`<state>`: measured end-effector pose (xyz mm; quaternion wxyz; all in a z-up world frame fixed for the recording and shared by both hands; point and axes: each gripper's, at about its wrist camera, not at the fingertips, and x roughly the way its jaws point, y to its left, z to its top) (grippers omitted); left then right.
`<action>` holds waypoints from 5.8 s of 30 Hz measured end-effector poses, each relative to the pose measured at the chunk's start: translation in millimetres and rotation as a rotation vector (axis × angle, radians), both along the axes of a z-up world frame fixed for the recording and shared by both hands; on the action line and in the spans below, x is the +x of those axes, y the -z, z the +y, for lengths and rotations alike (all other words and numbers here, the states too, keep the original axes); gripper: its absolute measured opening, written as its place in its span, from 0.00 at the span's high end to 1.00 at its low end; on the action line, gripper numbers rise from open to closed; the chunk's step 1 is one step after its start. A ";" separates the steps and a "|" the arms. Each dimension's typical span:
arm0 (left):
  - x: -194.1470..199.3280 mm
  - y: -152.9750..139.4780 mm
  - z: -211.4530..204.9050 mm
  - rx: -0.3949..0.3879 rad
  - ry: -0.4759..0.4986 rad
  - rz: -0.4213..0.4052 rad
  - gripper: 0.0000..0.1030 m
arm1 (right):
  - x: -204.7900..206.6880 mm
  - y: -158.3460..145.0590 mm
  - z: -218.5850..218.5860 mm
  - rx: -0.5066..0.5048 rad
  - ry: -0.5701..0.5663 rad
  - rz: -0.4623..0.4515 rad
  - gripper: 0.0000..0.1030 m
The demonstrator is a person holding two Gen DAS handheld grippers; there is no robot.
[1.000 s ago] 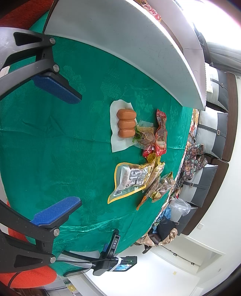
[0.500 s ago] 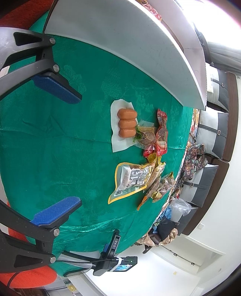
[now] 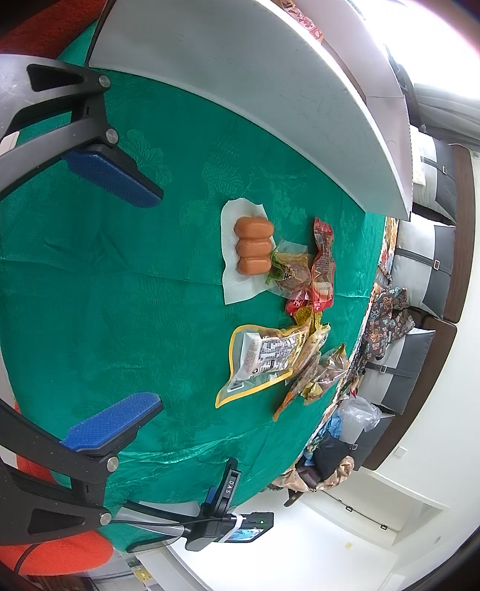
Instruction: Organize snacks
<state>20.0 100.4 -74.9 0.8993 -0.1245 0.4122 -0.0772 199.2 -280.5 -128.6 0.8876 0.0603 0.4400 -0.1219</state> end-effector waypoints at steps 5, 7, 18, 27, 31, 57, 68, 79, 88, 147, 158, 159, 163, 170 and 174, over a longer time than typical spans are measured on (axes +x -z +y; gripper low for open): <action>-0.3 -2.6 1.0 -0.005 -0.004 -0.007 0.03 | 0.0 0.1 0.0 0.000 0.000 0.000 0.06; -1.0 -3.9 3.2 -0.010 -0.009 -0.013 0.03 | -0.7 -0.4 0.5 0.000 0.000 0.000 0.06; 1.3 0.7 0.1 0.000 -0.007 0.002 0.03 | -0.5 -0.3 0.3 0.000 0.000 0.000 0.06; 2.2 4.5 -2.6 0.015 0.001 0.020 0.03 | -0.7 -0.5 0.4 -0.001 0.000 0.000 0.06; 3.1 5.6 -3.3 0.012 0.007 0.028 0.03 | -0.1 -0.1 -0.1 -0.001 0.000 0.001 0.06; 52.5 -24.0 -2.9 0.024 0.099 0.092 0.03 | -105.7 -21.9 27.1 -0.040 -0.111 -0.170 0.07; 148.7 1.2 2.4 0.223 0.100 0.246 0.03 | -86.8 -1.2 33.2 -0.017 -0.134 -0.026 0.07; 110.2 16.1 -1.0 -0.006 0.306 0.384 0.04 | -89.5 -0.3 32.7 -0.019 -0.137 -0.023 0.07; 117.0 -5.9 -14.0 0.386 0.399 0.258 0.45 | -88.9 -0.5 32.9 -0.019 -0.135 -0.022 0.07; 81.2 16.7 -13.8 0.357 0.401 0.272 0.47 | -90.8 -2.3 28.0 -0.013 -0.116 -0.022 0.07; 58.2 -16.5 9.4 0.113 0.209 0.172 0.50 | -88.1 -19.1 36.6 0.260 -0.215 -0.059 0.07; 54.2 -23.7 9.0 0.101 0.206 0.152 0.50 | -80.7 -26.6 50.3 0.352 -0.252 -0.048 0.07; 41.6 -42.2 13.1 0.072 0.187 0.095 0.50 | -29.6 -45.5 141.9 0.479 -0.444 0.099 0.08; 5.5 -87.5 63.8 -0.024 0.074 -0.002 0.50 | 40.2 -18.7 276.9 0.181 -0.475 0.328 0.18; -12.4 -106.2 110.3 -0.075 0.000 -0.035 0.50 | 24.7 -29.0 248.6 0.206 -0.466 0.284 0.52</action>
